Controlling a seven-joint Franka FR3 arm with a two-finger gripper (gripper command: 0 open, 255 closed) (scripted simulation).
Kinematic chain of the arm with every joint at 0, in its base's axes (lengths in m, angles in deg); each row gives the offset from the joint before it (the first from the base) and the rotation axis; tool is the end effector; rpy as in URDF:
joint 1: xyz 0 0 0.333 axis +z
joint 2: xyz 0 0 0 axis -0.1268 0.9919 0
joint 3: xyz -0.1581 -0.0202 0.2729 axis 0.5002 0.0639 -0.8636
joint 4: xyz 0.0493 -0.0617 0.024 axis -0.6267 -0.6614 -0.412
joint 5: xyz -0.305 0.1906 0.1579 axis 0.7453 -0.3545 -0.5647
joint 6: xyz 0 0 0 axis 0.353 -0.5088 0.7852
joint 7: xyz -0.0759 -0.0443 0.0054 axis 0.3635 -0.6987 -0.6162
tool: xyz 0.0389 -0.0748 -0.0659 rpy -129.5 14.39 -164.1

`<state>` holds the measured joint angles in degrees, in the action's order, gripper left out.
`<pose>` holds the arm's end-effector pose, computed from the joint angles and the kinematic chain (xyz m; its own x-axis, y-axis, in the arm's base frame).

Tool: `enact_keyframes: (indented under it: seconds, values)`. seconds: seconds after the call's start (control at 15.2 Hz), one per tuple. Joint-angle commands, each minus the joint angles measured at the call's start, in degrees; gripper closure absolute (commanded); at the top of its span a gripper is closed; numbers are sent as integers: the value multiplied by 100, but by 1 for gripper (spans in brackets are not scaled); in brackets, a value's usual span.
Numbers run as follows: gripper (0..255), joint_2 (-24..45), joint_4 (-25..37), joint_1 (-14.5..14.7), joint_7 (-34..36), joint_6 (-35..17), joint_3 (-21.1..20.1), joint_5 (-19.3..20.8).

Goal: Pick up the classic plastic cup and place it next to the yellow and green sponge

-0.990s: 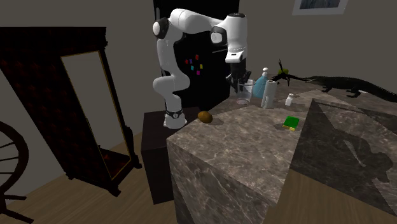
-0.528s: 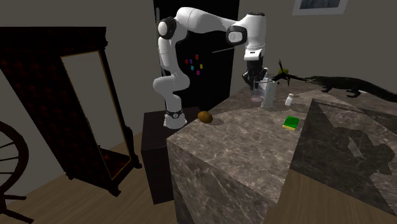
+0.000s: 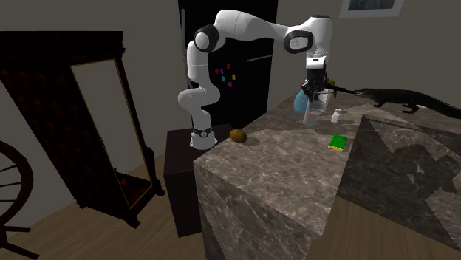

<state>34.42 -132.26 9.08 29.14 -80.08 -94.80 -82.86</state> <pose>0.3331 0.4923 0.5484 0.9985 0.0497 -0.0212 0.0450 -0.9821 -0.1829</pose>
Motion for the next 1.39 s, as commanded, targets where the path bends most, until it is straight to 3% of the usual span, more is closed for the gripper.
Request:
enact_keyframes:
  seconds: [0.0,0.2,0.26,1.32]
  values:
    - [255,497,467,223,411,44,-112,398]
    - [255,1282,1322,719,949,254,-145,1001]
    - [255,1289,1334,741,951,257,-126,1001]
    - [255,1404,228,686,938,-932,-49,1087]
